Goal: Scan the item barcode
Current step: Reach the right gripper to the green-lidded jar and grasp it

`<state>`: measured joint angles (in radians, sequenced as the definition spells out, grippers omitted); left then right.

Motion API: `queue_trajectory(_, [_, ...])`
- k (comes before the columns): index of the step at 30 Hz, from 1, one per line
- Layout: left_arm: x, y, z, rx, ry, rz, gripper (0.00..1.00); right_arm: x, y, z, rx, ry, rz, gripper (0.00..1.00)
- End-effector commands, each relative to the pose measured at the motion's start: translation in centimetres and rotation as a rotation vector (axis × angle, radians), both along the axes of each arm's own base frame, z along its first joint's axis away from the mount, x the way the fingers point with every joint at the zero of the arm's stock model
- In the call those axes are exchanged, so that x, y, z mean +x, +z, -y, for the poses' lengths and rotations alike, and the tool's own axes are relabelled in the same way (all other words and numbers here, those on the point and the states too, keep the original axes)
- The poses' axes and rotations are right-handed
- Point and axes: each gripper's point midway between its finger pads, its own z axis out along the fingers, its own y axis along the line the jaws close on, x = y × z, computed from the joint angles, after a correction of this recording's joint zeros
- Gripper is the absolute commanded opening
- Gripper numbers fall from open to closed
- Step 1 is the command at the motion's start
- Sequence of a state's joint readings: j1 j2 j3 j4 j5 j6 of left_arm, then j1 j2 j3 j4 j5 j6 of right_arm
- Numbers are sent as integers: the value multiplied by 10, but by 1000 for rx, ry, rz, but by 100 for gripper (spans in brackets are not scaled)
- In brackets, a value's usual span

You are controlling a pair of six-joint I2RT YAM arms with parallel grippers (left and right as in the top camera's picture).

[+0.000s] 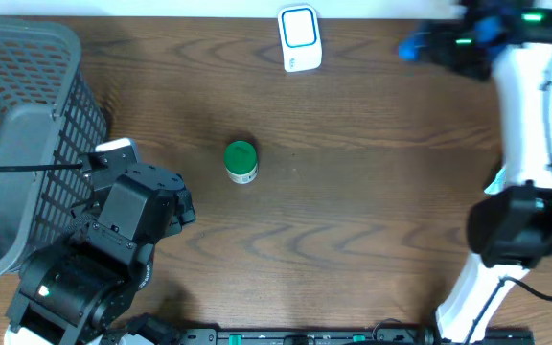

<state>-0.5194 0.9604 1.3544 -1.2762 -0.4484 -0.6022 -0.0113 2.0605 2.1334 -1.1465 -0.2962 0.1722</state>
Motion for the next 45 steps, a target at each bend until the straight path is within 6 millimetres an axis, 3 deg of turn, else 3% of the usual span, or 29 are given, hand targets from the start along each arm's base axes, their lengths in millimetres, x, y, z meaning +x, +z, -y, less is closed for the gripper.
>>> queue_trajectory(1, [0, 3, -4, 13, 9, 9, 96, -25, -18, -100, 90, 196, -77, 99])
queue_trajectory(7, [0, 3, -3, 13, 9, 9, 95, -71, -42, -205, 37, 372, -135, 99])
queue_trajectory(14, [0, 3, -4, 13, 9, 9, 95, -115, -75, -273, -128, 439, -158, 99])
queue_trajectory(20, [0, 3, -4, 13, 9, 9, 95, -123, -99, -307, -223, 461, -102, 99])
queue_trajectory(27, [0, 3, -4, 13, 9, 9, 96, -113, -132, -320, -209, 433, -119, 99])
queue_trajectory(32, [0, 3, -4, 13, 9, 9, 95, -117, -156, -327, -200, 448, -170, 99])
queue_trajectory(45, [0, 3, -4, 13, 9, 9, 95, -126, -164, -330, -214, 464, -196, 99])
